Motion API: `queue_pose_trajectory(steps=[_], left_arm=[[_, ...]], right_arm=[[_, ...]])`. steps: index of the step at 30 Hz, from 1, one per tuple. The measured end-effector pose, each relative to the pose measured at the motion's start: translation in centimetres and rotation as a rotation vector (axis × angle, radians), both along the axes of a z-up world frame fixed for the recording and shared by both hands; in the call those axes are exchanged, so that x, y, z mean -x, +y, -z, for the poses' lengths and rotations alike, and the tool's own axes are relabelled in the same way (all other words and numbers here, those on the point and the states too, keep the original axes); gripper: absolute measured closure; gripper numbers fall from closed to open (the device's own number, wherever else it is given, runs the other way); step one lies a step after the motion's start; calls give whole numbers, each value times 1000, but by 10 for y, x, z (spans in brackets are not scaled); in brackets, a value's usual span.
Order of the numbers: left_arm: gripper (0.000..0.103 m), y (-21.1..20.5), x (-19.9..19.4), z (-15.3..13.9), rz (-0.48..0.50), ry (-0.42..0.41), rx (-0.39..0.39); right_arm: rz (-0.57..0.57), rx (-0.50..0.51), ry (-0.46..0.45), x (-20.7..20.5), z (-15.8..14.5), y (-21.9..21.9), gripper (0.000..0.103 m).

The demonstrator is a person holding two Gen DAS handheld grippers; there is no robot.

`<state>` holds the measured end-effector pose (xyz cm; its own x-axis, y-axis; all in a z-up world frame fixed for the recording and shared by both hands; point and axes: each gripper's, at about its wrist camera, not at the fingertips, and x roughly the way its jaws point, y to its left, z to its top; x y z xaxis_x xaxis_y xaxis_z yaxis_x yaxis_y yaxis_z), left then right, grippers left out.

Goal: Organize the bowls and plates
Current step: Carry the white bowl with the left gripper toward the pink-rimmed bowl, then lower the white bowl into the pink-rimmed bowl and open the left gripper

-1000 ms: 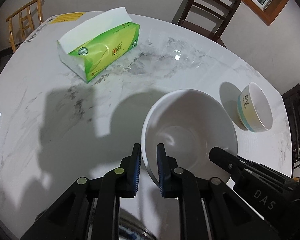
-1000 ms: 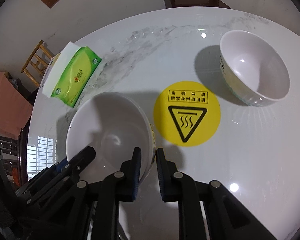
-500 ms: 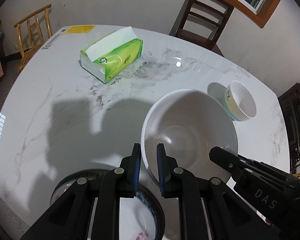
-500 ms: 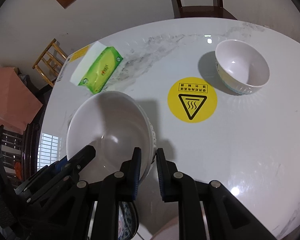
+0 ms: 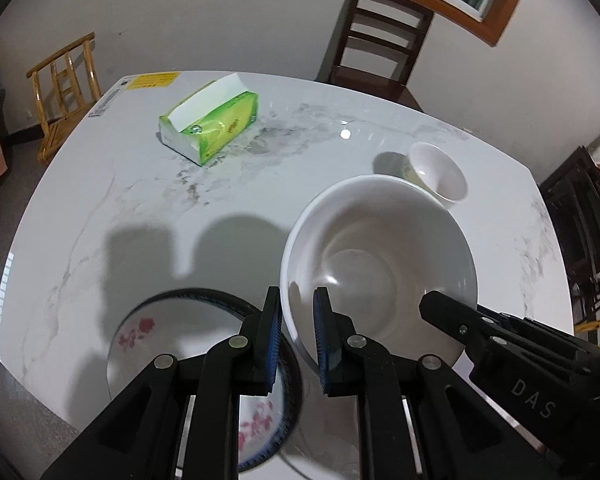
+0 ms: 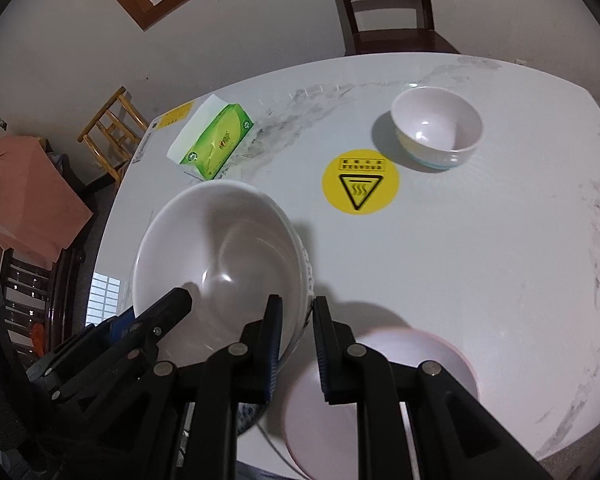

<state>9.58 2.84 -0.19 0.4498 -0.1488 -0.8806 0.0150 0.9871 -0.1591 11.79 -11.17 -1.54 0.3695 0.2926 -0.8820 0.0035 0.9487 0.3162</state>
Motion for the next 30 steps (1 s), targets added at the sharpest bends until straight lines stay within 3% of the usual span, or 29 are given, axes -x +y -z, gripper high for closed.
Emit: queue_pose_trajectory(steps=[8, 15, 23, 30], left_arm=[[90, -35, 34, -3, 64, 0, 16], [90, -65, 58, 20, 117, 48, 11], [90, -79, 65, 56, 131, 126, -15], [90, -83, 63, 69, 135, 154, -31]], right_arm=[[36, 36, -26, 52, -9, -33, 87], [76, 41, 18, 89, 14, -64, 87], [89, 45, 77, 96, 46, -78, 87], [80, 54, 107, 93, 61, -79, 86]])
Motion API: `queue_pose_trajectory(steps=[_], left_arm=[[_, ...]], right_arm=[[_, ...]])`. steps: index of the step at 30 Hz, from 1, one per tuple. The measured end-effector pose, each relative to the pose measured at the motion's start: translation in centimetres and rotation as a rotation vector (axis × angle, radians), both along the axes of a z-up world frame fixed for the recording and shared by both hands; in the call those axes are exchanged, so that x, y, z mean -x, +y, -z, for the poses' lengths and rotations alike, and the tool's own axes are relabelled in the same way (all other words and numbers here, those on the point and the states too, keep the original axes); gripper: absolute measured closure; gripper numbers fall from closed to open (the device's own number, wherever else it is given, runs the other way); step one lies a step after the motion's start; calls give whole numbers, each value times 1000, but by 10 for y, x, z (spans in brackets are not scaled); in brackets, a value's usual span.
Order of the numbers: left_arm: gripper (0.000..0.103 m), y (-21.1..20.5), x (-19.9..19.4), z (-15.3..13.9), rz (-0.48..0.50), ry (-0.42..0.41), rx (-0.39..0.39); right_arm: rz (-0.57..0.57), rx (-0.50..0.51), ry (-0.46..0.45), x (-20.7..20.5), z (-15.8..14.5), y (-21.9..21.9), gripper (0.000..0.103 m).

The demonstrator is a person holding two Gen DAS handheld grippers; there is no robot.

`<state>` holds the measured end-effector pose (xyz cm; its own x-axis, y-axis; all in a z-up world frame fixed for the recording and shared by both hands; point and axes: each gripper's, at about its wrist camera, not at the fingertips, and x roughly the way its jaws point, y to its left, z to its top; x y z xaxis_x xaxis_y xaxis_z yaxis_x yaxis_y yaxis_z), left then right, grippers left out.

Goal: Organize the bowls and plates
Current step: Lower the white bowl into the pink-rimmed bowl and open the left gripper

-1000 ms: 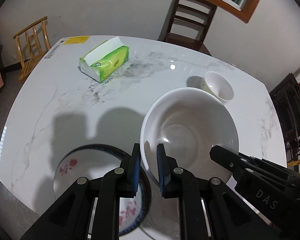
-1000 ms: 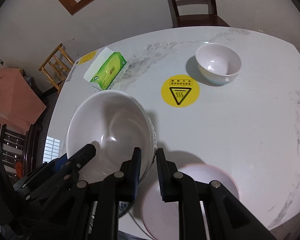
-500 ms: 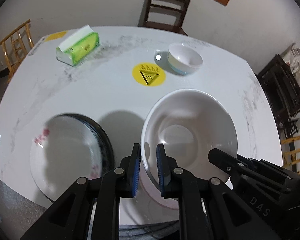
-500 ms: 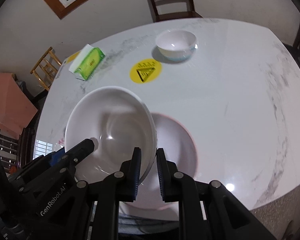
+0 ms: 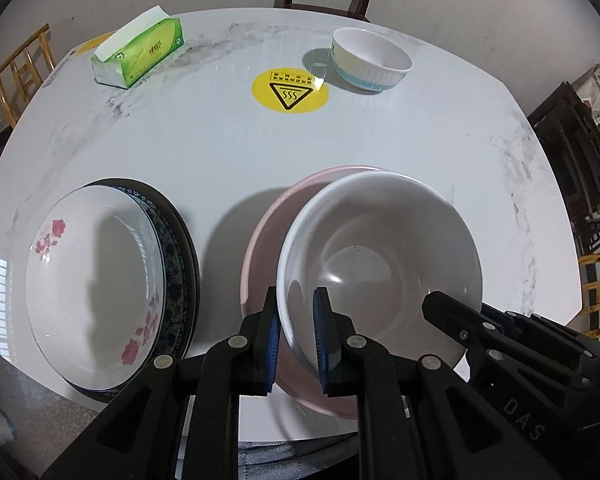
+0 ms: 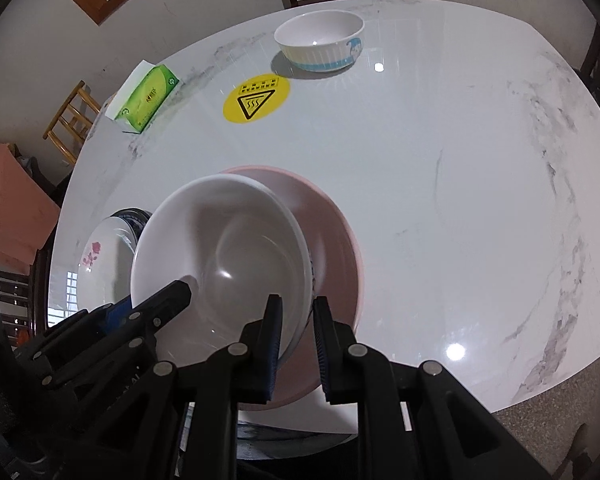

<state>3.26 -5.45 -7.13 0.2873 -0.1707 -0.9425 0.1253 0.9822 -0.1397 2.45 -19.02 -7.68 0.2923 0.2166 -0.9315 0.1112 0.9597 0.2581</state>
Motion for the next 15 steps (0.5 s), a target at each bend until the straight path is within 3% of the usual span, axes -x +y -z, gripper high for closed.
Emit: queue_pose_trajectory(steps=[15], left_arm=[[90, -5, -6, 11, 7, 37, -7]], right_arm=[[-6, 32, 2, -5, 1, 2, 84]])
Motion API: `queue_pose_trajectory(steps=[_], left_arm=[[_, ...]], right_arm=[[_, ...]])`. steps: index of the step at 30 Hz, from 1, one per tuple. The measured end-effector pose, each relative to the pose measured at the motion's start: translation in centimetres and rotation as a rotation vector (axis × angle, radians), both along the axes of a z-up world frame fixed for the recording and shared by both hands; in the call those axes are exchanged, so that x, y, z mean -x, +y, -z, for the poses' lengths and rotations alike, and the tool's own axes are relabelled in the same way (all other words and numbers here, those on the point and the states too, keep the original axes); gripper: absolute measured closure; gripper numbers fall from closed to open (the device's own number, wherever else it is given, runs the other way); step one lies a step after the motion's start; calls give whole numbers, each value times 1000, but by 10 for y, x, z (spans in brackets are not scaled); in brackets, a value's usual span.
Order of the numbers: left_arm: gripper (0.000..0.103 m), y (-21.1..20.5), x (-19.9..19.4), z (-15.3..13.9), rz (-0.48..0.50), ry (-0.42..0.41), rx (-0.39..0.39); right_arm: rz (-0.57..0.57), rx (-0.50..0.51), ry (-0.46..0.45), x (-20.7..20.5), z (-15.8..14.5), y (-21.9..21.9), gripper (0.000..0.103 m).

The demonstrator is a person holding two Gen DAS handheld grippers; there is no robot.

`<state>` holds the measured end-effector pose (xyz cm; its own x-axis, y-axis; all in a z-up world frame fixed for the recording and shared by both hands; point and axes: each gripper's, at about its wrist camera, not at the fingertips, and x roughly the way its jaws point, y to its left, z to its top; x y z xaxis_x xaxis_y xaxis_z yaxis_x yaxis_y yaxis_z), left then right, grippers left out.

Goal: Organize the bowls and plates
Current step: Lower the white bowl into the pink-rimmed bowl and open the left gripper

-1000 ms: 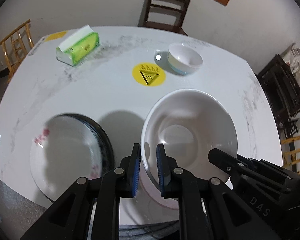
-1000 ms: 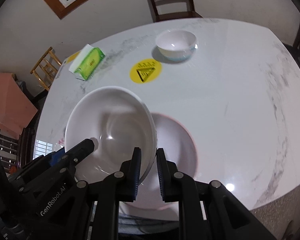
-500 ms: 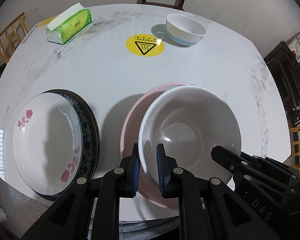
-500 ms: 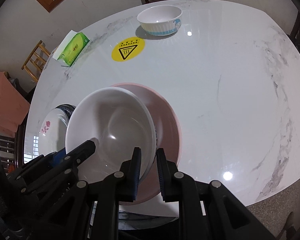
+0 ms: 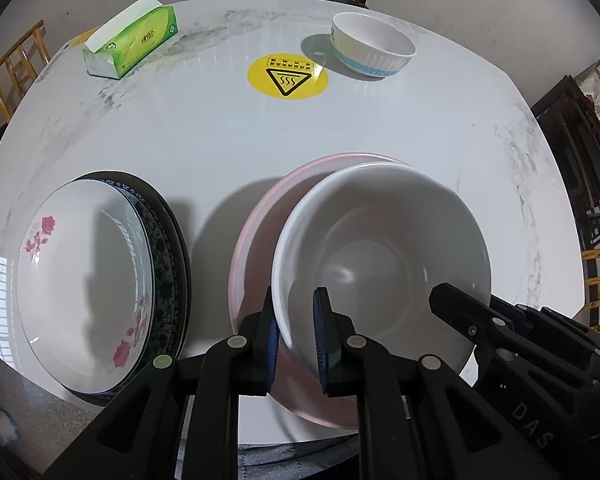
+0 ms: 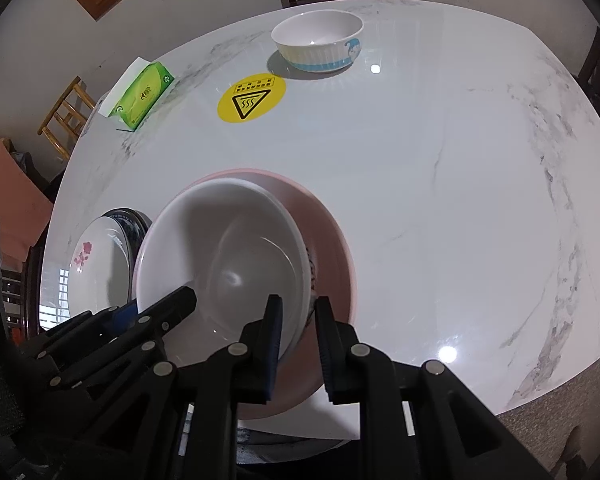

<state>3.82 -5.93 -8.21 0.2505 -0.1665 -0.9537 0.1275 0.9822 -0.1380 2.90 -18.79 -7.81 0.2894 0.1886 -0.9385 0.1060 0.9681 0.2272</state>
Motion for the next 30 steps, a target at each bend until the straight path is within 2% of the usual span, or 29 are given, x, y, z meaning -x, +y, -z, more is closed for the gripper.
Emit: queue_pose_trajectory(steps=[16, 24, 30], left_arm=[[88, -1, -2, 3, 7, 2, -2], [81, 0, -3, 0, 11, 0, 5], [72, -4, -2, -8, 20, -41, -16]], right_arm=[[5, 8, 7, -2, 0, 0, 83], [10, 11, 10, -2, -1, -2, 82], [7, -2, -2, -1, -4, -2, 81]])
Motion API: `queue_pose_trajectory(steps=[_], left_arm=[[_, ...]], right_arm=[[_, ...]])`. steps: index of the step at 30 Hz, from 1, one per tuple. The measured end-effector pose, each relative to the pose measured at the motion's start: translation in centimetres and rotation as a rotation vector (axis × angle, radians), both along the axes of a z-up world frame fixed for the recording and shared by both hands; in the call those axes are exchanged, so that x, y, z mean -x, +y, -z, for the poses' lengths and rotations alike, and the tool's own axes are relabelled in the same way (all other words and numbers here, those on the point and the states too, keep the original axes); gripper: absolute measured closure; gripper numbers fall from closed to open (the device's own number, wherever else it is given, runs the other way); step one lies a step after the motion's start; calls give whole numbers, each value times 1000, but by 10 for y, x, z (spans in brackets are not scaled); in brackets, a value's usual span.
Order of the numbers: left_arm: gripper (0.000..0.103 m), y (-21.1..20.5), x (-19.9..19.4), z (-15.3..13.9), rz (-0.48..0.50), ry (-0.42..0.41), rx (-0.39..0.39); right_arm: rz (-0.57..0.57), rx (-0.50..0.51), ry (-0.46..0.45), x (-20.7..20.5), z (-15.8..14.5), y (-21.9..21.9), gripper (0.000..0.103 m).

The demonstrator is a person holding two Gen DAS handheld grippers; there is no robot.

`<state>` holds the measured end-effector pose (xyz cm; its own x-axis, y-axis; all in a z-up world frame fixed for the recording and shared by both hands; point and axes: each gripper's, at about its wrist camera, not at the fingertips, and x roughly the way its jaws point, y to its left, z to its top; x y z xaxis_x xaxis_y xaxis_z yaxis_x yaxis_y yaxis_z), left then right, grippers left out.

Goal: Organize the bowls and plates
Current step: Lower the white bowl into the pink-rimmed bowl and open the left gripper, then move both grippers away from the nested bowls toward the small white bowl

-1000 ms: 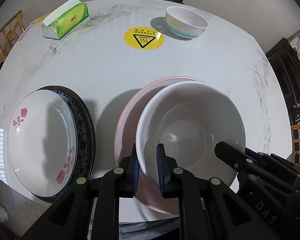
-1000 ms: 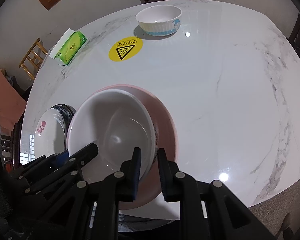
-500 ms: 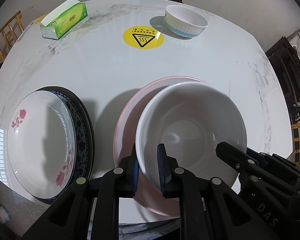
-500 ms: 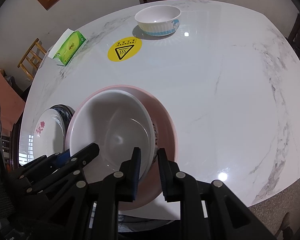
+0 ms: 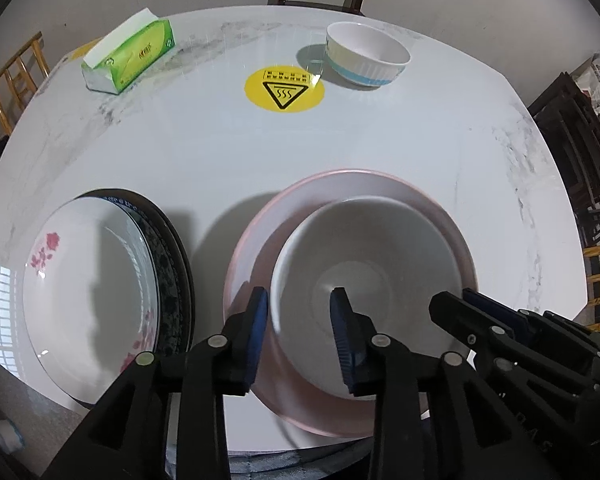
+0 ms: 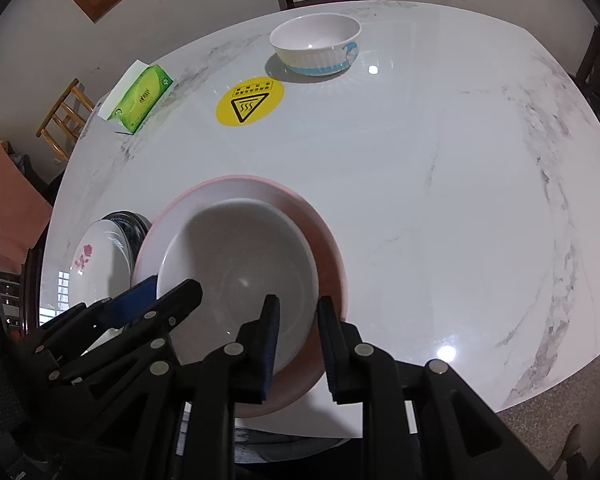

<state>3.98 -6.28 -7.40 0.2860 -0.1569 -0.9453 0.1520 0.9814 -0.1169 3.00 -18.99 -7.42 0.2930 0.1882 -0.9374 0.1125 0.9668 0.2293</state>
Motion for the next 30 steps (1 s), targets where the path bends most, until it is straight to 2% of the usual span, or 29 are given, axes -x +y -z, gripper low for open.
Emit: queue_pose_trajectory(steps=[9, 14, 23, 30], left_arm=[[67, 1, 2, -4, 2, -41, -25], [60, 3, 2, -8, 12, -67, -6], [58, 1, 5, -18, 36, -94, -2], [58, 0, 5, -34, 52, -154, -14]], right_arm=[[-9, -3, -20, 3, -5, -1, 81], [-21, 16, -57, 5, -13, -1, 80], [-45, 11, -102, 5, -32, -7, 80], [-61, 23, -127, -1, -42, -19, 80]])
